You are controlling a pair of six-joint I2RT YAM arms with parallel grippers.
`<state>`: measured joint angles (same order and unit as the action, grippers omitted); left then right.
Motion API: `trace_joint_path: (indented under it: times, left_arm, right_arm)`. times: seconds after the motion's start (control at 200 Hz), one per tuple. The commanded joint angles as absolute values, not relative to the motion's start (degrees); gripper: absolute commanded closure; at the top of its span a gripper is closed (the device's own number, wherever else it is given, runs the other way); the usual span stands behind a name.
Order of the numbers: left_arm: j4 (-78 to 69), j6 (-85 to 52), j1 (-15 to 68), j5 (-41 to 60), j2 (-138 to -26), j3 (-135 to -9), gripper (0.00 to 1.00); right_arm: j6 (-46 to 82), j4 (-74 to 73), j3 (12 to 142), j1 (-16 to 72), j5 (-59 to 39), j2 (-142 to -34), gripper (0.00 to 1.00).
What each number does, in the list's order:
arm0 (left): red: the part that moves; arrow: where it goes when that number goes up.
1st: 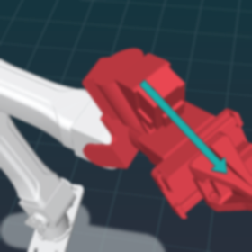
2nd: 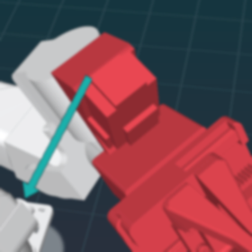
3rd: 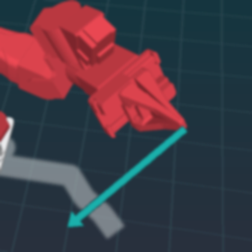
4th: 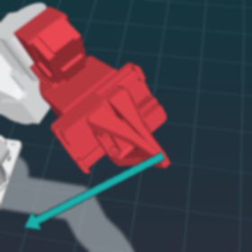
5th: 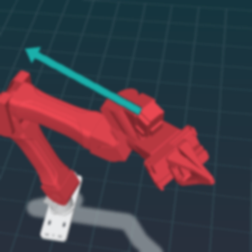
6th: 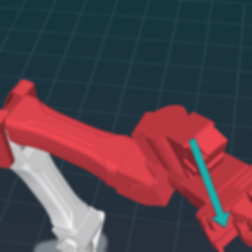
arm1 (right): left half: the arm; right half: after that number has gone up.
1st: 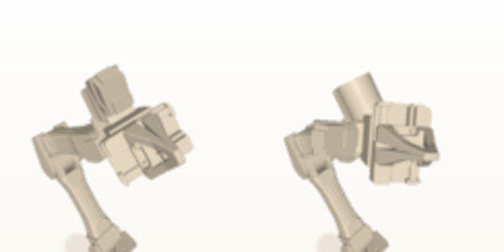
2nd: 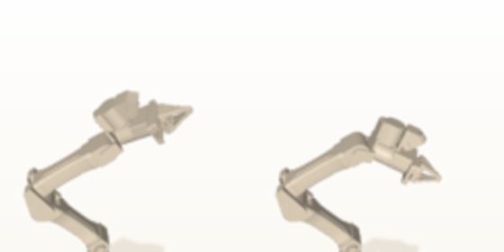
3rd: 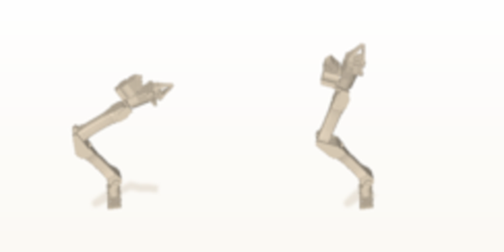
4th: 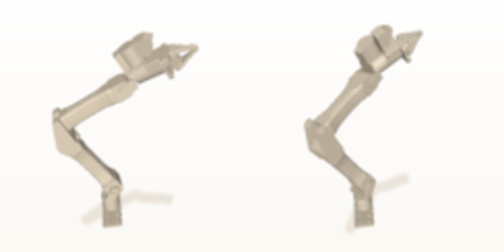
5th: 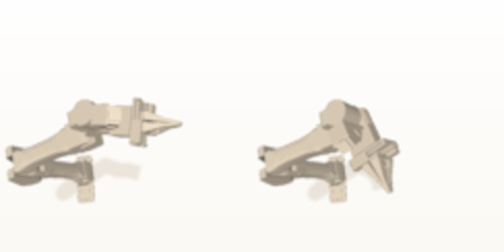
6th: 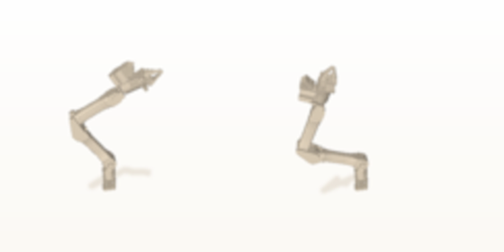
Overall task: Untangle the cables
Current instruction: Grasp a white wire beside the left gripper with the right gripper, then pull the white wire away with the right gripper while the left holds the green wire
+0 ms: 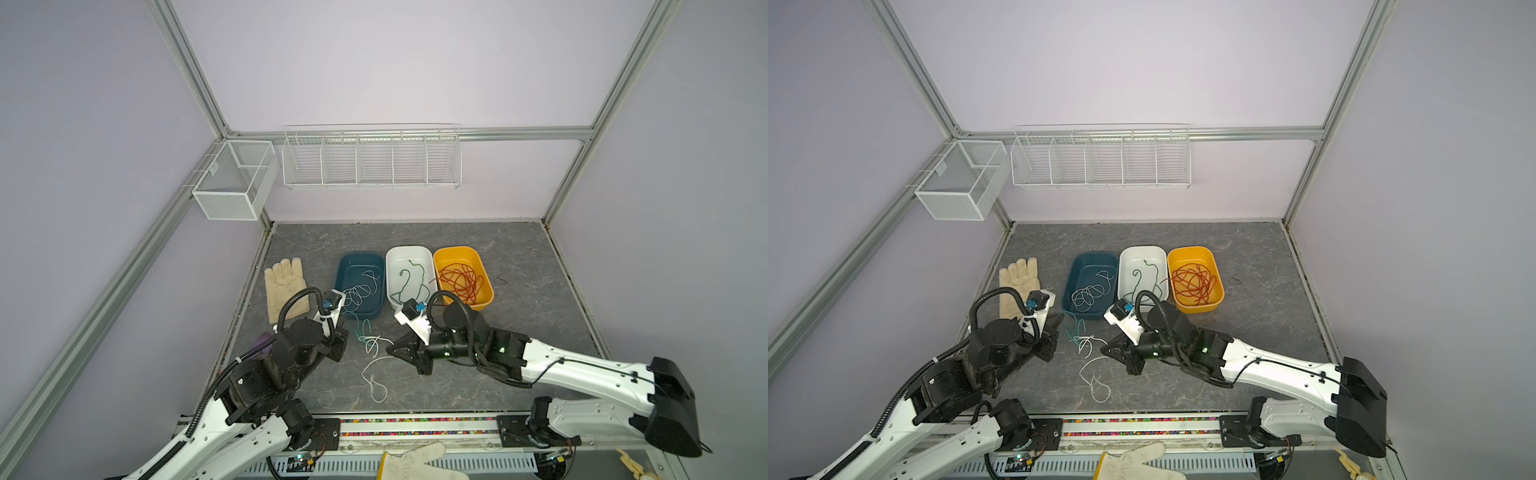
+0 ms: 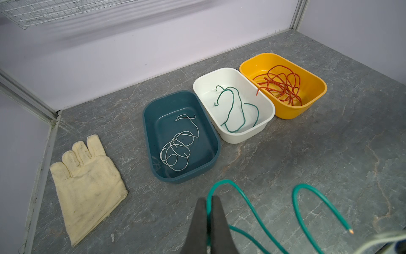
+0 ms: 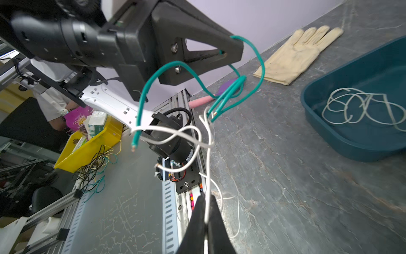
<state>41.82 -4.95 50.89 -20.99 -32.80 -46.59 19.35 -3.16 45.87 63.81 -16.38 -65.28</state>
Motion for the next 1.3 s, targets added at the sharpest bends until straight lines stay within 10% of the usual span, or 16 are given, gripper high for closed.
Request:
trace_joint_path:
  times: [0.0,0.475,0.935,1.294]
  left_arm:
    - [41.01,-5.27,50.45,-21.84,-32.53,-46.05,1.00]
    - [40.98,-5.13,49.70,-21.79,-34.78,-46.53,1.00]
    - [41.23,-4.60,49.57,-23.76,-36.89,-47.30,1.00]
    - [41.66,-4.26,49.41,-24.26,-38.02,-47.97,1.00]
  right_arm:
    - [18.67,2.55,42.04,63.10,-9.84,-58.35,0.93]
    - [22.68,27.15,37.20,60.36,5.63,-24.80,0.93]
    - [33.66,54.07,47.77,61.38,43.42,-3.87,0.94]
    - [31.18,56.30,56.54,67.41,41.27,-18.17,0.94]
